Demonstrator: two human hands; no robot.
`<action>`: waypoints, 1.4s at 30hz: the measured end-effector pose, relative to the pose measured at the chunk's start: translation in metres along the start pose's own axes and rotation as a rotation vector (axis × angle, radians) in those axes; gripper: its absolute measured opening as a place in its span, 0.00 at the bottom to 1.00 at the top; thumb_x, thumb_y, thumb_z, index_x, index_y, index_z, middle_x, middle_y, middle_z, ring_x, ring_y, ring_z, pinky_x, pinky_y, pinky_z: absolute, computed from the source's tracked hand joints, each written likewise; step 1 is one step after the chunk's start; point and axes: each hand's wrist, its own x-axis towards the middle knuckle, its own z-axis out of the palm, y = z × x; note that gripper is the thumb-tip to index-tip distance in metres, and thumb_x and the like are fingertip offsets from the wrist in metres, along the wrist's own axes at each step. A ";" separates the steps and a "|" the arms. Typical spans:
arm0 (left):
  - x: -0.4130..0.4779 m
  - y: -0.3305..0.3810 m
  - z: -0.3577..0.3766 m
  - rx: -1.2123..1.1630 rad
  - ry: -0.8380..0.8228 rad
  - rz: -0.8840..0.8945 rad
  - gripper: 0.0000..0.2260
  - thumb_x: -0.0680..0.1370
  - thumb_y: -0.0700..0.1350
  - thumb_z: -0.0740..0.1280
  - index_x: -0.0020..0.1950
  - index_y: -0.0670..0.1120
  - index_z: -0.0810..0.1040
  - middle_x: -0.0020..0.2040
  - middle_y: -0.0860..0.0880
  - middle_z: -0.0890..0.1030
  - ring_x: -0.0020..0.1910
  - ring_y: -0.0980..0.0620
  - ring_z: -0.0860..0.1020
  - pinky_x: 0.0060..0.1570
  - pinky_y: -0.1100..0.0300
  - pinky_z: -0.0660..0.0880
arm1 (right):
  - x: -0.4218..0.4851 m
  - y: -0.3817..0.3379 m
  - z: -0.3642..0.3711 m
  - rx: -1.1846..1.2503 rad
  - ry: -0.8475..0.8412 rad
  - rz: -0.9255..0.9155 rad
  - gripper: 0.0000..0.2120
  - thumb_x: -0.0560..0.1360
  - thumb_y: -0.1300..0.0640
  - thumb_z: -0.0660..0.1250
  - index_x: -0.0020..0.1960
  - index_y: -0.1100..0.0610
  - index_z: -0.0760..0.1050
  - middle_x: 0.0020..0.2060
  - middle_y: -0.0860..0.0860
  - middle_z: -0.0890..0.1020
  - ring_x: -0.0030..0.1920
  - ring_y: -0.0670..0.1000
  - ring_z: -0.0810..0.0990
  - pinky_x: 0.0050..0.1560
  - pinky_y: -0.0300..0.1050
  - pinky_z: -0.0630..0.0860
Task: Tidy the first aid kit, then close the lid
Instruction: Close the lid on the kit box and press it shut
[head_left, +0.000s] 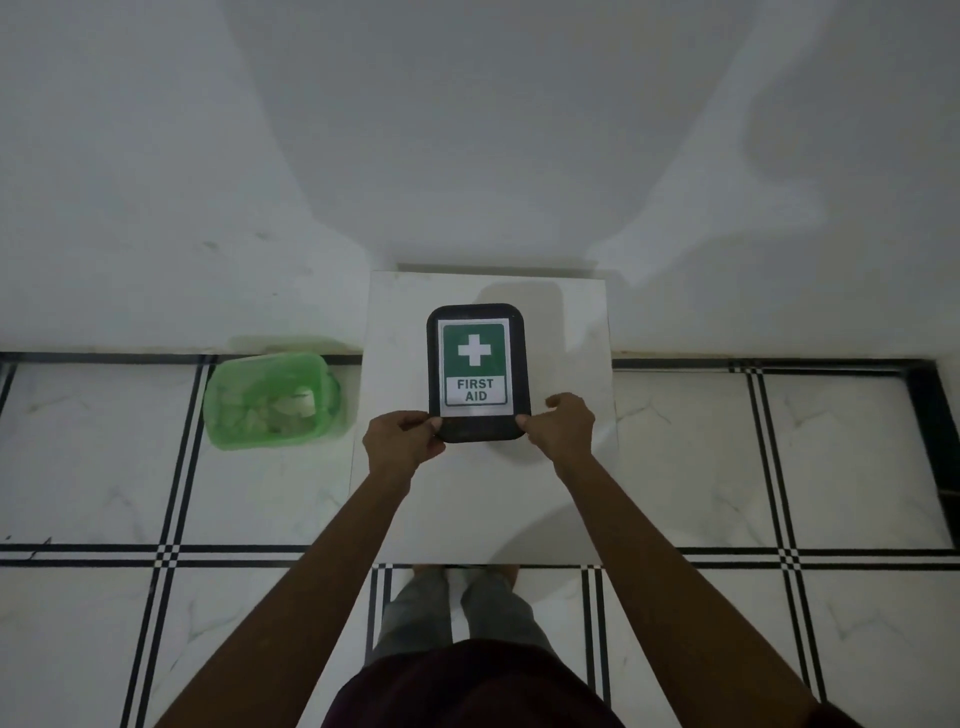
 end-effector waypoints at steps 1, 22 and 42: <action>-0.001 0.001 0.001 0.022 -0.012 0.019 0.12 0.72 0.36 0.73 0.53 0.34 0.81 0.45 0.37 0.83 0.41 0.40 0.84 0.41 0.53 0.83 | 0.001 -0.002 0.000 -0.051 -0.019 -0.043 0.18 0.69 0.62 0.74 0.57 0.67 0.77 0.51 0.59 0.82 0.48 0.57 0.82 0.55 0.49 0.79; 0.032 0.040 0.053 0.380 0.174 0.195 0.29 0.81 0.61 0.43 0.56 0.41 0.74 0.55 0.39 0.80 0.54 0.39 0.77 0.47 0.52 0.68 | 0.052 -0.036 0.038 0.184 0.046 -0.103 0.20 0.81 0.42 0.51 0.49 0.60 0.67 0.42 0.55 0.77 0.42 0.53 0.77 0.42 0.46 0.75; 0.063 0.034 0.054 0.874 -0.078 0.911 0.31 0.81 0.56 0.39 0.77 0.37 0.48 0.79 0.39 0.50 0.78 0.40 0.44 0.76 0.50 0.49 | 0.079 -0.028 0.059 -0.549 0.210 -0.839 0.31 0.78 0.53 0.63 0.73 0.68 0.58 0.72 0.64 0.65 0.74 0.63 0.61 0.74 0.53 0.54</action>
